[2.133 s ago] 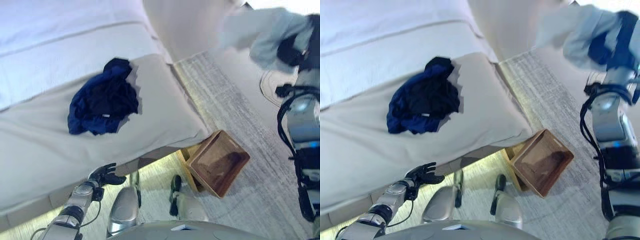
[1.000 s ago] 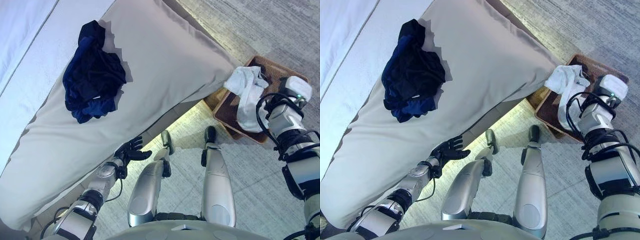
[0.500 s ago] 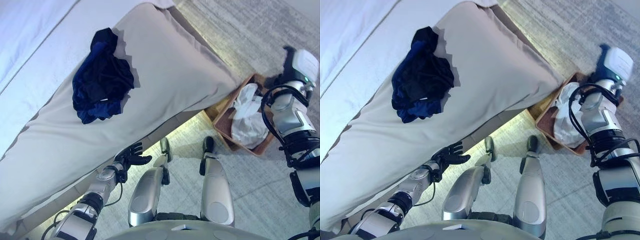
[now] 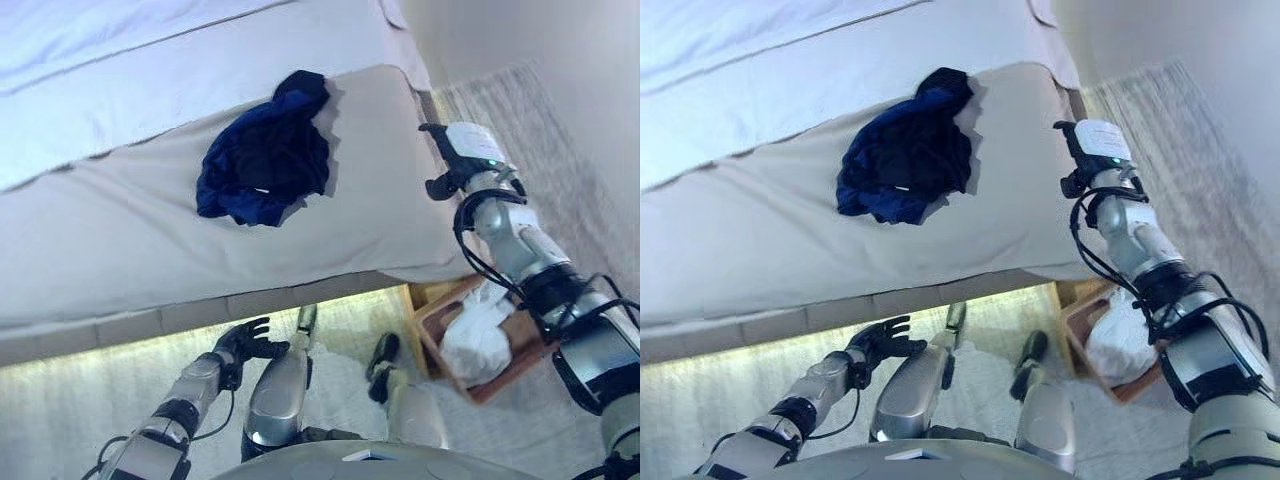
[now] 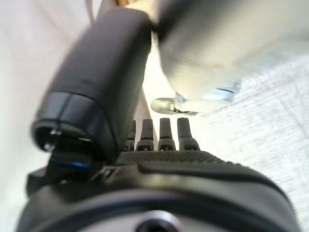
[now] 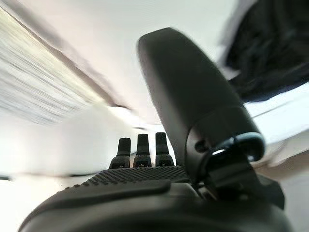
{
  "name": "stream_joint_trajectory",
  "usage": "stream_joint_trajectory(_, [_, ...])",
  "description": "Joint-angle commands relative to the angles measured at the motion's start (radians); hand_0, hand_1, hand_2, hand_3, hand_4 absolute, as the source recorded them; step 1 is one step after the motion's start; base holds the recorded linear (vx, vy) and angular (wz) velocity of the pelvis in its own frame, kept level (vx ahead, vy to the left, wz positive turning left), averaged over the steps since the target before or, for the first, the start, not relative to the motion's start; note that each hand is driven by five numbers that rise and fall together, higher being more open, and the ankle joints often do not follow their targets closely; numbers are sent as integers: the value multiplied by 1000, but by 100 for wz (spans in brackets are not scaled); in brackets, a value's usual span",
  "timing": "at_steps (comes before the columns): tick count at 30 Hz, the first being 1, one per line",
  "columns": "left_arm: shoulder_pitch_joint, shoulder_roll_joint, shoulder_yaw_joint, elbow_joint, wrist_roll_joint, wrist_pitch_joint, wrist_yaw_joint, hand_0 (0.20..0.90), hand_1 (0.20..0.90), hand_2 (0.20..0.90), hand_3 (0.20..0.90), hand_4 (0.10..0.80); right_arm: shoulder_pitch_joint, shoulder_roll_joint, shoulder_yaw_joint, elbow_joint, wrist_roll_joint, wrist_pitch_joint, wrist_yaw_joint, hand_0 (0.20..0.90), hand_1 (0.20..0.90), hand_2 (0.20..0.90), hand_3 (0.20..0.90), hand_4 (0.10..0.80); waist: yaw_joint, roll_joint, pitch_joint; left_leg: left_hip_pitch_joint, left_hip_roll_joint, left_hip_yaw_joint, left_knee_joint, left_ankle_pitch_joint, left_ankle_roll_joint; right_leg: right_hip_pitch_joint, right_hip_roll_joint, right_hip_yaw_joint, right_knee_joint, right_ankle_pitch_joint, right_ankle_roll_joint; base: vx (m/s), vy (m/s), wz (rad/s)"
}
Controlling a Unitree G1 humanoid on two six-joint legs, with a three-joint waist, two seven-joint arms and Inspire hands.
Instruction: Pick up the clothes from the bed and place them into the basket
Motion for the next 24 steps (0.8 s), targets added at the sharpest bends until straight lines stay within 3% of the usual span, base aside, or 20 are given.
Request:
stream_joint_trajectory(1, [74,76,-32,14,24,5,2,900,900,900,900,800,-169,18,31,7,-65,-45,-136,900,900,900,900,800,58,-45,-64,-34,-75,46,113,-171,82,13,-65,17,12,43,53,59,91,48])
stream_joint_trajectory(5, [74,110,5,37,9,11,-1,900,900,900,900,800,-272,69,83,97,-101,7,-159,900,900,900,900,800,136,-58,-39,-66,-74,13,123,-187,74,25,-82,-22,26,38,67,47,29,38])
stream_joint_trajectory(9, [62,140,36,40,-23,-9,-21,900,900,900,900,800,-360,117,130,272,-63,104,-93,900,900,900,900,800,210,-70,-4,-126,-65,-10,107,-165,71,8,-92,-80,32,43,70,-41,-25,29])
stream_joint_trajectory(18, [43,144,46,-11,-54,-77,-48,900,900,900,900,800,-476,168,177,588,-48,255,254,900,900,900,900,800,312,-81,77,-218,-58,-50,84,-115,59,-25,-76,-178,51,10,67,-28,-71,28])
stream_joint_trajectory(20, [46,145,44,-27,-53,-89,-48,900,900,900,900,800,-483,165,176,607,-46,259,278,900,900,900,900,800,320,-78,92,-231,-57,-55,85,-108,58,-35,-79,-191,68,4,67,-17,-42,10])
stream_joint_trajectory(22, [45,148,37,-43,-58,-89,-44,900,900,900,900,800,-492,163,175,620,-17,261,256,300,300,300,200,100,324,-74,99,-245,-56,-62,86,-101,57,-52,-79,-196,85,-2,67,-10,-25,6])
stream_joint_trajectory(24, [48,151,29,-63,-64,-83,-33,900,900,900,900,800,-495,165,165,617,5,245,182,300,300,300,200,100,321,-73,99,-256,-53,-67,83,-97,56,-64,-73,-195,88,-1,69,-12,-53,6])
